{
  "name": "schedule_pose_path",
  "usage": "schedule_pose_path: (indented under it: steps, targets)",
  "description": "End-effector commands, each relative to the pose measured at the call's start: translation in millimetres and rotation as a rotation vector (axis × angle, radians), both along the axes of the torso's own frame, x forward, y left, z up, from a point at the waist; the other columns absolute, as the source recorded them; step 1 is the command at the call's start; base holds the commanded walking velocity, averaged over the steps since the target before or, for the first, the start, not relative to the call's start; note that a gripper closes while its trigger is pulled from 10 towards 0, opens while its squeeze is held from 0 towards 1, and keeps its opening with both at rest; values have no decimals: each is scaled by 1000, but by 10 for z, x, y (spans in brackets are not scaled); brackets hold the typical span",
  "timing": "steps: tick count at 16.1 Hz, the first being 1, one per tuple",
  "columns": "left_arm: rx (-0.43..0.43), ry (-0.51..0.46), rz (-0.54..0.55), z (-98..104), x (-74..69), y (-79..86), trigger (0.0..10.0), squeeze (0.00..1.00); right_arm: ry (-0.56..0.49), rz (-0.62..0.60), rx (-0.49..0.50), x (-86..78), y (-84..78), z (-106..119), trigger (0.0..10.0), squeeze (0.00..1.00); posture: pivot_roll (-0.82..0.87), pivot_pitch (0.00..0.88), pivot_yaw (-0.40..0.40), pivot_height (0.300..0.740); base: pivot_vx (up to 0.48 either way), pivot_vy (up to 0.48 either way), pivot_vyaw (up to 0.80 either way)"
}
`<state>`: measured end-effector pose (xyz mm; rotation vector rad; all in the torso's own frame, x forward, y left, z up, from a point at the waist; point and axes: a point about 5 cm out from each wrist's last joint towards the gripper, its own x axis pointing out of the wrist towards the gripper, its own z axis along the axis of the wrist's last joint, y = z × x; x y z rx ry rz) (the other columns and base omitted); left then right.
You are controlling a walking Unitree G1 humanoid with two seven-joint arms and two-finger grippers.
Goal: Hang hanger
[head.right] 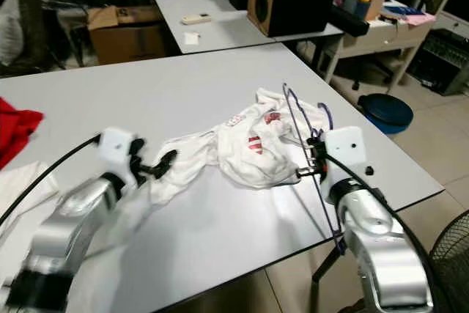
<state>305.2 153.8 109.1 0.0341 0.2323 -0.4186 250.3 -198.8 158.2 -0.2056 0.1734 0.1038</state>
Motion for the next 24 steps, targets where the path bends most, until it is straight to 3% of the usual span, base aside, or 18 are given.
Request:
schedule_pose_path:
  steps: [1, 4, 5, 9, 10, 11, 12, 24]
  targets:
    - [-4, 22, -48, -57, 28, -64, 10000, 1000, 28, -21, 2, -27, -79, -22, 10000, 0, 1, 0, -1, 740, 0, 0, 0]
    - [79, 60, -41, -176, 173, -63, 10000, 957, 52, -34, -4, -50, -102, -45, 10000, 0, -8, 0, 15, 740, 0, 0, 0]
    - [92, 85, -47, -225, 199, -71, 10000, 27, 66, -39, 1, -63, -113, -65, 10000, 0, -8, 0, 16, 740, 0, 0, 0]
    - [208, 184, -108, -505, 198, -137, 10000, 0, 103, -30, -9, -74, -116, -110, 10000, 0, -8, 0, 18, 740, 0, 0, 0]
    - [205, 211, -90, -554, 200, -126, 4824, 0, 103, -29, -6, -74, -106, -107, 10000, 0, -8, 0, 22, 740, 0, 0, 0]
    - [205, 221, -90, -569, 197, -123, 3686, 0, 104, -28, -6, -75, -103, -108, 10000, 0, -8, 0, 22, 740, 0, 0, 0]
    - [211, 236, -93, -598, 187, -114, 0, 0, 104, -26, -5, -80, -95, -109, 10000, 0, -8, 0, 23, 740, 0, 0, 0]
    - [103, 240, -133, -621, 206, -147, 0, 0, 101, -5, -21, -83, -70, -127, 10000, 0, -2, 0, 24, 740, 0, 0, 0]
